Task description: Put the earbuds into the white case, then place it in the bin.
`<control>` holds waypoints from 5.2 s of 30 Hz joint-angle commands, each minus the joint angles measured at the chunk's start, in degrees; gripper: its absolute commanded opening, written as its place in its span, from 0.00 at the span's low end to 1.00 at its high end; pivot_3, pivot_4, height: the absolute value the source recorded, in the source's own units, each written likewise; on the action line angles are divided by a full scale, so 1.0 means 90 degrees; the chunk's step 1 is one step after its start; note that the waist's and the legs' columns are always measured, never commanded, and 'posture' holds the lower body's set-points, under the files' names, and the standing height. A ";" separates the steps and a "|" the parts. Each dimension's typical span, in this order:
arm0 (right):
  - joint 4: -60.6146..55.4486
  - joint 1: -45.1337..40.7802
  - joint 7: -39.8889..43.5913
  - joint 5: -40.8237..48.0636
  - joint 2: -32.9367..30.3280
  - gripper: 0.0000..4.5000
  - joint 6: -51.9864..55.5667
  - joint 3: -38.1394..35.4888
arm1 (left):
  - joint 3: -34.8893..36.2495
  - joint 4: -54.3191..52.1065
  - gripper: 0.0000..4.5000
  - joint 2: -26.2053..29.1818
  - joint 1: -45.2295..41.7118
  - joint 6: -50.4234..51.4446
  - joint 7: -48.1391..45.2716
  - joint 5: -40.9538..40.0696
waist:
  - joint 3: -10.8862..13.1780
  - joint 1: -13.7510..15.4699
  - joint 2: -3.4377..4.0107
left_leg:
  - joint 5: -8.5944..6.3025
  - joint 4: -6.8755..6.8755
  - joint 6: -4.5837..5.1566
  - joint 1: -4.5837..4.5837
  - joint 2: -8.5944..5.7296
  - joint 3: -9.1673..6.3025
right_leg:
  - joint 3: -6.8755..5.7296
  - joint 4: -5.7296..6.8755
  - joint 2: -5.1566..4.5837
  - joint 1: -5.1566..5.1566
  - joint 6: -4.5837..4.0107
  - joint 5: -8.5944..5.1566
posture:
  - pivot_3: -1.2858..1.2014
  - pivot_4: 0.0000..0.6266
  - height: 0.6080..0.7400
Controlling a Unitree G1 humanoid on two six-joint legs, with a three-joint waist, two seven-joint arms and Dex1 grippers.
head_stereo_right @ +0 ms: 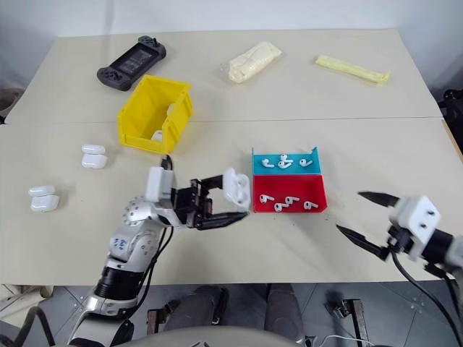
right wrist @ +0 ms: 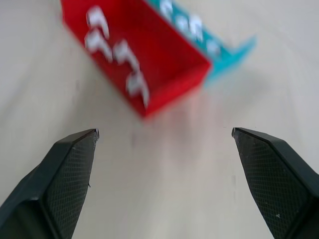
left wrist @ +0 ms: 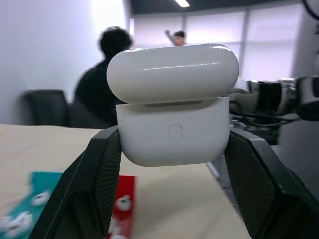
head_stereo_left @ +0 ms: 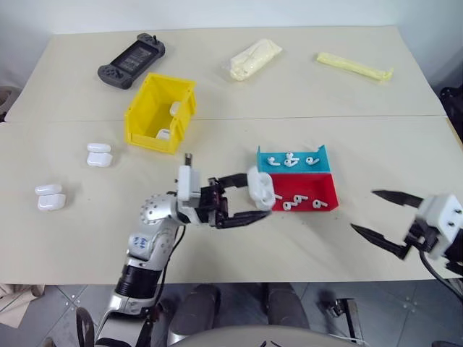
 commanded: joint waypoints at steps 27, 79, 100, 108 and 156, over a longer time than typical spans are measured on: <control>-0.0883 -0.5328 0.0326 -0.2017 -0.2398 0.86 0.3485 0.5427 | -0.0069 -0.0724 0.61 0.0226 0.0223 0.0108 0.0733 -0.0004 | 0.0001 0.0158 0.0007 | -0.0009 0.0007 0.0011 -0.0020 -0.0001 -0.0003 | -0.0002 -0.0038 -0.0007 -0.0014 0.0013 0.0010 | 0.52 0.24 1.00; -0.1513 -0.5655 -0.0219 -0.1580 -0.1878 0.50 0.6348 0.5425 | -0.0047 -0.0689 0.61 0.0348 0.0133 0.0114 0.0857 0.0049 | 0.0000 0.0162 0.0005 | -0.0009 0.0006 0.0010 -0.0020 0.0000 -0.0004 | -0.0001 -0.0036 -0.0006 -0.0014 0.0011 0.0011 | 0.52 0.24 1.00; -0.1467 -0.5782 -0.0182 -0.1804 -0.1946 0.46 0.6066 0.5959 | -0.0017 -0.0735 0.61 0.0370 0.0134 0.0126 0.0930 0.0056 | 0.0000 0.0159 0.0005 | -0.0009 0.0005 0.0010 -0.0020 0.0001 -0.0005 | -0.0002 -0.0037 -0.0005 -0.0015 0.0011 0.0011 | 0.52 0.24 1.00; -0.1414 -0.5848 -0.0200 -0.1824 -0.1868 0.10 0.6064 0.6005 | 0.0002 -0.0772 0.61 0.0410 0.0139 0.0133 0.0952 0.0045 | 0.0000 0.0158 0.0005 | -0.0009 0.0005 0.0010 -0.0020 0.0001 -0.0005 | -0.0002 -0.0037 -0.0004 -0.0015 0.0011 0.0011 | 0.52 0.24 1.00; -0.3410 -0.2617 -0.2963 0.3639 0.3134 0.10 0.3095 0.2357 | 0.0220 0.0196 0.61 0.0239 -0.0632 0.0441 -0.0142 -0.0450 | 0.0004 -0.0005 -0.0014 | -0.0006 0.0002 0.0001 -0.0012 0.0006 -0.0016 | -0.0008 -0.0013 0.0003 -0.0012 0.0009 0.0017 | 0.52 0.24 1.00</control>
